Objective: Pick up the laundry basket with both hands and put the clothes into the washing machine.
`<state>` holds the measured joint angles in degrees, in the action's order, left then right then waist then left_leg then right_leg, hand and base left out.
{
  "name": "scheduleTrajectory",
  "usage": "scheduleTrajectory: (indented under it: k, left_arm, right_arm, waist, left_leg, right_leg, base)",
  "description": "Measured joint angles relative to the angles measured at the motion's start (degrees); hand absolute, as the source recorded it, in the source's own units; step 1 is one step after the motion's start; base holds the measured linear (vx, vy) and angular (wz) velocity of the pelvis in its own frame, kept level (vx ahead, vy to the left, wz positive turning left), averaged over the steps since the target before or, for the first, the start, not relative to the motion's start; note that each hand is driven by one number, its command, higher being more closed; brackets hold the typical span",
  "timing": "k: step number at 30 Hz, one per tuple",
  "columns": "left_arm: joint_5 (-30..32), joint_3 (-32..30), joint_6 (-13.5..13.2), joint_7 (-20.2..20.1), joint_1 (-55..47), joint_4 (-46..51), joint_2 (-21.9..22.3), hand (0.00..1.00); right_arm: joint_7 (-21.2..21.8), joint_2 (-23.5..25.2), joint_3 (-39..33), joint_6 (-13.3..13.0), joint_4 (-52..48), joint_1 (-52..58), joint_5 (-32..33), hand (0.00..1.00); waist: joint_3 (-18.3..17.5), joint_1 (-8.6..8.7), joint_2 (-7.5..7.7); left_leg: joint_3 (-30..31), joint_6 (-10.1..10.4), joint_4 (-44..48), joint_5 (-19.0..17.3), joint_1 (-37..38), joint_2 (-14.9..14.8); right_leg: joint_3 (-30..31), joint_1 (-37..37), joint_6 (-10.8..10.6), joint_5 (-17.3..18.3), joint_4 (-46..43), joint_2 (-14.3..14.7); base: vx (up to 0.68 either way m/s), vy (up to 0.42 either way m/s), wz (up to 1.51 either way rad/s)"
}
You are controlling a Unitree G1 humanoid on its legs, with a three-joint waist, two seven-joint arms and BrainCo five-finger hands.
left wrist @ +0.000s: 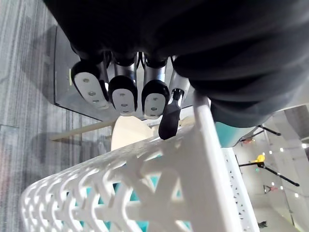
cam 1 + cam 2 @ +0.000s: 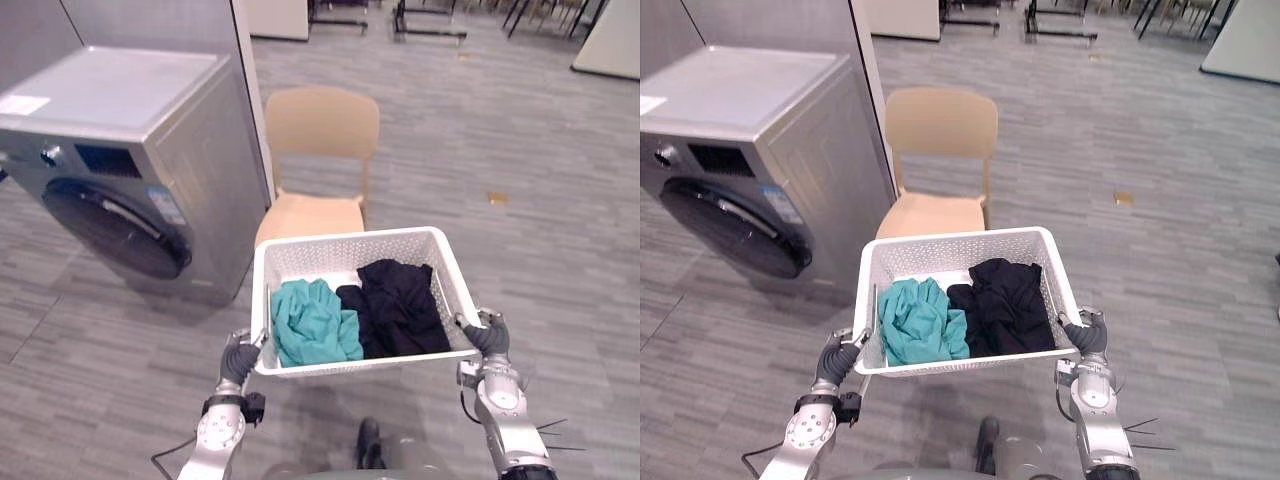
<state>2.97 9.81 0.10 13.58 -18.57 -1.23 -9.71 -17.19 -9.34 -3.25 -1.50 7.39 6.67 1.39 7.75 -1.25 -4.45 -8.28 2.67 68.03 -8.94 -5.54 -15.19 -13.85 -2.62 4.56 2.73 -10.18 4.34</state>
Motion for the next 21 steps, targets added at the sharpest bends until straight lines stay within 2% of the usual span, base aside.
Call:
scheduleTrajectory:
  k: [1,2,3,4,5,6,7,8,9,10,11,12,13,14,15,17,19,21]
  left_arm:
    - [0.0,0.0,0.0,-0.4,-0.1,0.0,0.0,1.00]
    - [0.0,0.0,0.0,-0.8,-0.1,0.0,0.0,1.00]
    - [0.0,0.0,0.0,-0.9,-0.2,0.0,0.0,1.00]
    - [0.0,-0.1,0.0,-1.1,0.0,0.0,0.0,1.00]
    - [0.0,-0.1,0.0,-1.1,-0.2,0.0,0.1,1.00]
    - [0.0,-0.1,0.0,-1.3,-0.4,0.1,0.2,1.00]
    - [0.0,0.0,0.0,-1.4,-0.8,0.1,0.5,1.00]
    - [0.0,-0.2,0.0,-1.3,-0.7,0.1,0.0,1.00]
    - [0.0,-0.6,0.0,-1.2,-0.4,0.3,-0.4,1.00]
    - [0.0,-0.6,0.0,-1.2,-0.2,0.3,-0.4,1.00]
    - [0.0,-0.4,0.0,-1.2,-0.3,0.3,-0.4,1.00]
    - [0.0,-0.4,0.1,-1.2,-0.3,0.3,-0.3,1.00]
    - [0.0,-0.3,0.2,-1.2,-0.3,0.3,-0.4,1.00]
    - [0.0,-0.3,0.2,-1.3,-0.3,0.3,-1.0,1.00]
    - [0.0,-0.2,0.2,-1.3,-0.3,0.3,-1.4,1.00]
    - [0.0,-0.1,0.3,-1.3,-0.3,0.3,-2.6,1.00]
    - [0.0,-0.1,0.3,-1.3,-0.3,0.3,-3.2,1.00]
    - [0.0,0.0,0.3,-1.3,-0.3,0.3,-3.7,1.00]
  right_arm:
    - [0.0,0.0,-0.2,-0.4,-0.1,-1.1,0.2,1.00]
    - [0.0,0.0,-0.3,-0.4,0.0,-1.7,0.2,1.00]
    - [0.0,-0.1,-0.4,-0.4,0.1,-2.1,0.2,1.00]
    - [0.0,-0.1,-0.5,-0.4,0.2,-2.5,0.2,1.00]
    - [0.0,-0.1,-0.5,-0.4,0.5,-2.5,0.2,1.00]
    - [0.0,-0.1,-0.6,-0.4,0.7,-2.5,0.2,1.00]
    - [0.0,-0.3,-0.5,-0.5,1.6,-2.4,0.2,1.00]
    - [-0.1,0.9,-0.5,-0.4,3.3,-2.4,0.2,1.00]
    - [-0.2,1.7,-0.6,-0.4,3.6,-2.2,0.2,1.00]
    - [-0.2,1.6,-0.7,-0.4,3.6,-2.3,0.2,1.00]
    - [-0.2,1.4,-0.8,-0.4,3.6,-2.3,0.2,1.00]
    - [-0.2,1.5,-0.9,-0.4,3.6,-2.2,0.2,1.00]
    - [-0.1,1.6,-0.9,-0.4,4.4,-2.1,0.2,1.00]
    - [-0.1,2.0,-0.9,-0.4,5.5,-2.2,0.2,1.00]
    - [-0.1,2.4,-0.9,-0.4,5.9,-2.2,0.1,1.00]
    - [0.0,3.1,-0.9,-0.4,7.7,-2.2,-0.2,1.00]
    - [0.0,3.6,-0.9,-0.5,8.2,-2.2,-0.3,1.00]
    - [0.0,3.1,-0.3,-0.6,8.1,-2.2,-0.3,1.00]
  waist:
    - [0.3,-1.25,0.59]
    - [0.3,-1.54,0.83]
    - [0.4,-1.89,0.89]
    - [0.9,-2.66,1.77]
    - [1.2,-2.59,2.27]
    - [1.2,-2.55,2.24]
    - [0.8,-2.72,1.33]
    - [0.6,-2.82,2.45]
    - [0.0,-2.64,4.25]
    - [0.0,-2.73,4.57]
    - [0.0,-2.83,4.51]
    - [0.0,-2.76,4.49]
    - [0.0,-2.78,4.43]
    - [0.2,-2.84,4.84]
    - [0.4,-2.65,5.15]
    - [0.4,-2.30,5.41]
    - [0.4,-2.37,5.32]
    - [0.1,-2.21,5.92]
  left_leg:
    - [-1.9,-1.2,-2.8,-4.3,-4.6,0.1]
    - [-2.7,-1.7,-7.9,-6.6,-7.5,0.4]
    - [-2.8,-1.6,-12.3,-7.3,-9.0,0.7]
    - [-2.1,-1.6,-22.7,-7.4,-10.7,2.7]
    - [0.8,0.2,-34.2,-6.0,-11.7,5.5]
    - [2.4,1.9,-40.4,-4.5,-11.4,6.4]
    - [3.4,3.2,-47.6,2.8,-11.0,6.3]
    - [3.1,-0.1,-46.8,4.8,-10.1,8.0]
    - [2.6,-1.8,-45.0,2.8,-10.8,10.1]
    - [2.0,-2.7,-43.3,1.7,-11.5,10.5]
    - [1.6,-4.0,-39.8,-1.1,-12.3,11.0]
    - [1.5,-4.4,-38.9,-2.5,-12.1,11.4]
    - [0.9,-5.3,-38.6,-4.2,-10.6,11.8]
    - [-0.1,-6.0,-40.4,-4.8,-7.6,12.7]
    - [-0.5,-6.3,-41.5,-5.0,-5.9,13.4]
    - [-1.0,-7.0,-45.0,-5.4,-0.7,14.7]
    - [-1.2,-7.0,-48.8,-5.5,3.5,14.8]
    - [-1.0,-6.7,-51.1,-5.2,5.5,15.4]
  right_leg:
    - [1.5,3.4,-0.3,-0.2,3.1,-0.6]
    - [2.3,5.2,-0.4,-0.3,4.8,-1.4]
    - [2.8,6.3,-0.4,-0.2,5.7,-1.8]
    - [3.6,7.9,-2.2,0.8,6.6,-3.8]
    - [3.8,9.5,-4.4,2.1,7.1,-5.8]
    - [3.8,10.5,-5.4,2.7,7.6,-6.4]
    - [4.5,12.2,-7.4,3.8,8.6,-6.5]
    - [4.9,14.1,-8.6,4.7,9.2,-8.0]
    - [4.7,14.2,-9.8,5.8,8.6,-10.5]
    - [4.7,14.0,-10.6,6.4,7.5,-11.3]
    - [4.8,13.1,-11.9,7.2,4.3,-12.4]
    - [4.9,12.5,-12.3,7.7,1.8,-12.9]
    - [5.1,9.2,-13.5,8.5,-7.1,-14.5]
    - [6.3,3.5,-13.1,8.2,-20.5,-16.8]
    - [6.2,1.3,-12.9,8.3,-26.3,-18.1]
    - [4.1,-3.9,-11.0,9.6,-39.0,-20.3]
    - [1.2,-8.3,-9.8,10.7,-40.6,-18.8]
    - [-0.6,-11.1,-8.6,12.5,-32.7,-16.0]
  base:
    - [0.60,0.040,-0.37]
    - [0.58,0.084,-0.37]
    - [0.44,0.159,-0.32]
    - [0.33,0.163,-0.17]
    - [0.39,0.232,-0.11]
    - [0.35,0.262,-0.10]
    - [0.46,0.331,-0.12]
    - [0.51,0.345,0.00]
    - [0.48,0.282,0.13]
    - [0.46,0.264,0.13]
    - [0.35,0.199,-0.01]
    - [0.38,0.254,-0.08]
    - [0.35,0.271,-0.17]
    - [0.33,0.260,-0.18]
    - [0.32,0.221,-0.11]
    - [0.32,0.162,-0.04]
    - [0.26,0.088,-0.05]
    - [0.28,0.010,0.09]
